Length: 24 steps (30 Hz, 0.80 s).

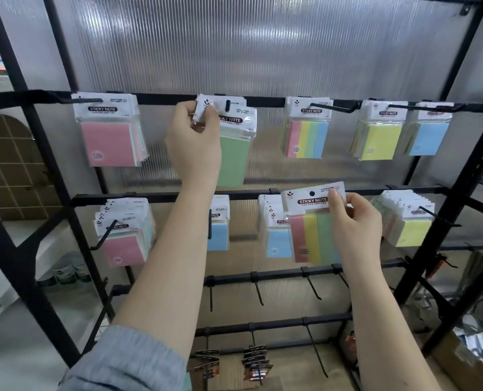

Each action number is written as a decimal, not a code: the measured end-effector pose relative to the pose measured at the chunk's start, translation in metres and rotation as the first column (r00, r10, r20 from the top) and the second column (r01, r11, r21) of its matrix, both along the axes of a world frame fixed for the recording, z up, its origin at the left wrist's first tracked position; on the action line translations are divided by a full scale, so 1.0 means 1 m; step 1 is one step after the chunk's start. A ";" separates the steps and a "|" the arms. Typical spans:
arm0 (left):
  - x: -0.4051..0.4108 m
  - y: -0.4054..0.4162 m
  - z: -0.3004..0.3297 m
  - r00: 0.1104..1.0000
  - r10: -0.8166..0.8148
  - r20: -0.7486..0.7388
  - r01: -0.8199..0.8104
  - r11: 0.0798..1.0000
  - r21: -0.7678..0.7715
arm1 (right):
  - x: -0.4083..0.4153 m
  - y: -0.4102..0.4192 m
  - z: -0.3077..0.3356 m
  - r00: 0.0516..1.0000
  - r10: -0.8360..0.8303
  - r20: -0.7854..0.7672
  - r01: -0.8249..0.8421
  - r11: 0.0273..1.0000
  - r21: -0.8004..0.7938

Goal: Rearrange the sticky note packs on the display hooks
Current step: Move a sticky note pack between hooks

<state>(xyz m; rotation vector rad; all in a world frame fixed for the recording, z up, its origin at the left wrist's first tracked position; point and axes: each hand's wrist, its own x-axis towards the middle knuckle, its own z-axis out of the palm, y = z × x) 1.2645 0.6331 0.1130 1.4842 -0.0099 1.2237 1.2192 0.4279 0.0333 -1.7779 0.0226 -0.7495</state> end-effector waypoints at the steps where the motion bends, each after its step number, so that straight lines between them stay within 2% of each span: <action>1: 0.003 0.001 -0.002 1.000 0.007 -0.005 -0.007 1.000 0.001 | 0.002 0.000 0.000 1.000 -0.002 0.001 0.002 1.000 -0.003; 8: 0.037 0.010 -0.004 1.000 0.004 -0.026 -0.004 1.000 0.015 | 0.017 0.001 0.005 1.000 -0.011 0.020 0.010 1.000 0.009; 20: 0.077 0.023 -0.001 0.982 0.061 -0.180 -0.046 0.995 0.088 | 0.039 0.013 0.014 0.997 -0.040 0.063 0.038 0.998 0.040; 24: 0.078 0.021 -0.006 0.983 0.049 -0.177 -0.045 0.999 0.023 | 0.041 0.012 0.011 0.993 -0.068 0.097 0.060 0.995 0.085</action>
